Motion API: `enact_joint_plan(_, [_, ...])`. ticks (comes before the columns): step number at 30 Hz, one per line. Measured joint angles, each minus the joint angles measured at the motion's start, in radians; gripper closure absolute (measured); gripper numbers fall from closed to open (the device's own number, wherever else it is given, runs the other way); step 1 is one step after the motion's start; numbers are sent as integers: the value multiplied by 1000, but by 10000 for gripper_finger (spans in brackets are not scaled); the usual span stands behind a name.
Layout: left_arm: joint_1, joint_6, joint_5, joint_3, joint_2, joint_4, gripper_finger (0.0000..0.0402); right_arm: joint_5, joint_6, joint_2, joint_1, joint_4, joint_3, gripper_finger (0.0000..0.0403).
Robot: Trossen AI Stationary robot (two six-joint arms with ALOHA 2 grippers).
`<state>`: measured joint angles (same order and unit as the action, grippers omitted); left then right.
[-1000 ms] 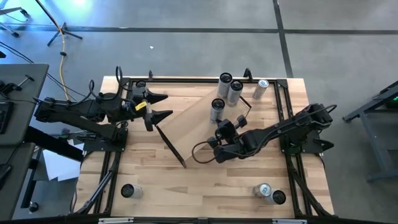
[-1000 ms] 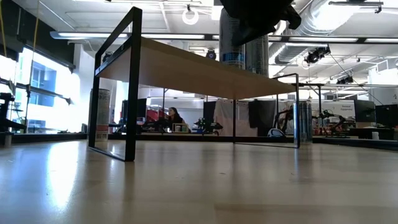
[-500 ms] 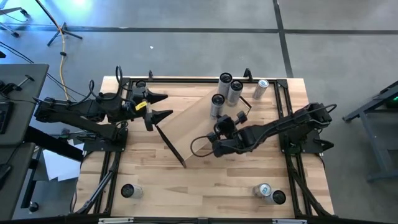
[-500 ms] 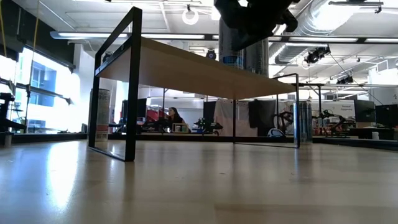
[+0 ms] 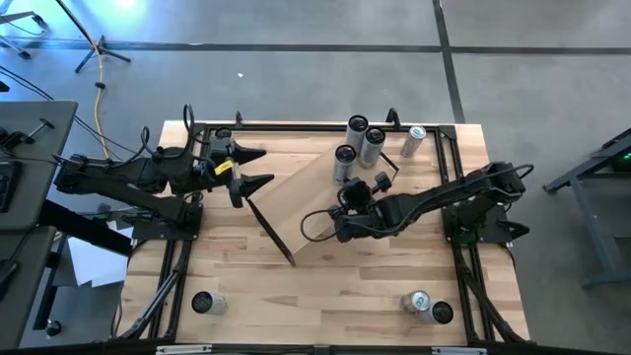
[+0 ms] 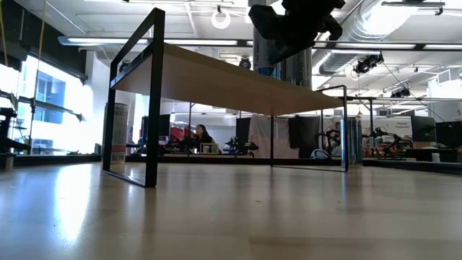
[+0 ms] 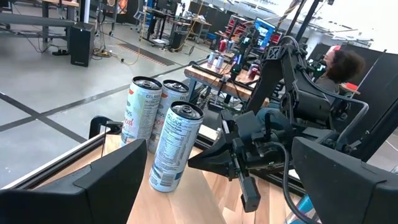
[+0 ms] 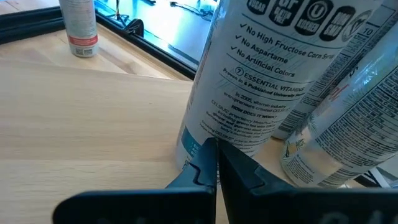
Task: Place canned beverage on shelf
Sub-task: Put the top white-blue soda can on the shelf
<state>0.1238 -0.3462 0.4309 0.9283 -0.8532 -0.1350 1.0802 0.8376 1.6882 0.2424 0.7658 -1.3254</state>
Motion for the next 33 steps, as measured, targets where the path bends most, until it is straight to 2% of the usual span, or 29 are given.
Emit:
enact_joint_plan(10, [0,0,0,0,0,1,31,-28,-61,0,-22,-7,0,403])
enact_joint_plan(33, [0,25,0,0,0,2,31,-45,-61,0,-83,-48,0,403])
